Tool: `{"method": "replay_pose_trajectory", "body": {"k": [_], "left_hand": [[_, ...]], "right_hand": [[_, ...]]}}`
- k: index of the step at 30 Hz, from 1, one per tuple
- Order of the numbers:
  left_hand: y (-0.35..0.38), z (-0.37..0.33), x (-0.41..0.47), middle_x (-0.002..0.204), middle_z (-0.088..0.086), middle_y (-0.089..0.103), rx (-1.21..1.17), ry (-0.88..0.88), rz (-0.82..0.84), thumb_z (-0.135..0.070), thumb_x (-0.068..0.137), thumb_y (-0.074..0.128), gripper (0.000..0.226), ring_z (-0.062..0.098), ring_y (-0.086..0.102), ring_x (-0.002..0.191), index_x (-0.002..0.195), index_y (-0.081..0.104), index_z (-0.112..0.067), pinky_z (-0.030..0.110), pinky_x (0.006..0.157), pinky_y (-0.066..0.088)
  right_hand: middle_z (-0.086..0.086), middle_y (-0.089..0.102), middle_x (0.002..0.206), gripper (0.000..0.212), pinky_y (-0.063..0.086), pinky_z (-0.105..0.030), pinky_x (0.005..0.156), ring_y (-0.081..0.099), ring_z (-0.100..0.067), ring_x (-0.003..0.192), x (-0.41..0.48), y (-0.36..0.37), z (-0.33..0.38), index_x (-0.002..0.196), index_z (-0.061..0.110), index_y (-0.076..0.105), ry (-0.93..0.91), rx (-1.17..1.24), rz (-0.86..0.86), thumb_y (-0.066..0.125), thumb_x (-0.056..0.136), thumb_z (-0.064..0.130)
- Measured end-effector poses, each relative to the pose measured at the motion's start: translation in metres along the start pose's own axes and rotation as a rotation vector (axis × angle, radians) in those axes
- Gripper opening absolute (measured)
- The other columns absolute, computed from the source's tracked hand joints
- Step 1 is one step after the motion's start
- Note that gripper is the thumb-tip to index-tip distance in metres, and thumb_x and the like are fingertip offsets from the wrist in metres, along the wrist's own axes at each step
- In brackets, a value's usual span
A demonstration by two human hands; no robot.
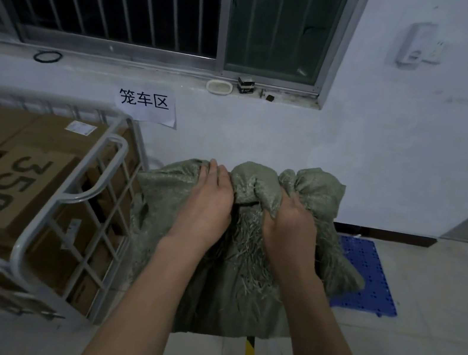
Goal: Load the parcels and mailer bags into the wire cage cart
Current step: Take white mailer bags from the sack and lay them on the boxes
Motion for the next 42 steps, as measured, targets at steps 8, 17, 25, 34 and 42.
{"method": "replay_pose_trajectory", "body": {"k": [8,17,25,34,42], "left_hand": [[-0.022,-0.002,0.014,0.163,0.027,0.002,0.146,0.038,-0.010,0.010,0.096,0.038,0.068,0.035,0.004,0.153,0.154,0.003,0.007,0.034,0.122,0.006],[-0.055,0.007,0.033,0.164,0.021,0.007,0.343,0.035,0.005,0.008,0.095,0.039,0.070,0.031,0.003,0.153,0.156,0.005,0.003,0.032,0.121,0.004],[-0.074,0.055,0.044,0.164,0.020,0.007,0.356,-0.004,-0.010,0.007,0.094,0.042,0.073,0.031,0.003,0.153,0.155,0.003,0.004,0.032,0.122,0.007],[-0.087,0.164,0.049,0.164,0.022,0.005,0.258,0.059,-0.036,0.014,0.091,0.040,0.074,0.030,0.001,0.153,0.155,0.003,0.005,0.033,0.122,0.008],[-0.124,0.260,0.054,0.163,0.026,0.005,0.230,0.160,-0.106,0.016,0.090,0.038,0.073,0.034,0.002,0.153,0.154,0.004,0.007,0.034,0.122,0.007]], "right_hand": [[-0.017,0.072,0.104,0.052,0.054,-0.035,0.077,0.068,-0.035,0.094,0.019,-0.011,-0.007,0.126,0.002,0.064,0.019,0.045,-0.009,0.066,0.091,0.041],[-0.023,0.057,0.139,0.100,0.041,-0.039,0.111,0.052,-0.034,0.132,0.045,-0.011,-0.002,0.142,-0.001,0.051,0.002,0.126,0.085,0.057,0.080,0.077],[-0.028,0.052,0.141,0.092,0.041,-0.039,0.110,0.052,-0.038,0.131,0.059,0.011,0.038,0.138,-0.010,0.051,-0.021,0.179,0.033,0.049,0.087,0.066],[-0.015,0.045,0.152,0.102,0.033,-0.041,0.117,0.042,-0.029,0.141,0.067,0.063,0.132,0.150,0.006,0.042,0.125,0.163,0.085,0.033,0.077,0.077],[-0.012,0.046,0.152,0.101,0.038,-0.043,0.114,0.044,-0.029,0.138,0.073,0.112,0.227,0.148,0.007,0.046,0.201,0.154,-0.012,0.009,0.087,0.078]]}}
Point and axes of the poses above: each hand's wrist, its own x-axis towards the middle knuckle, its own y-axis out of the palm, z = x × y, the point moved 4 cm from there along x, towards the middle knuckle
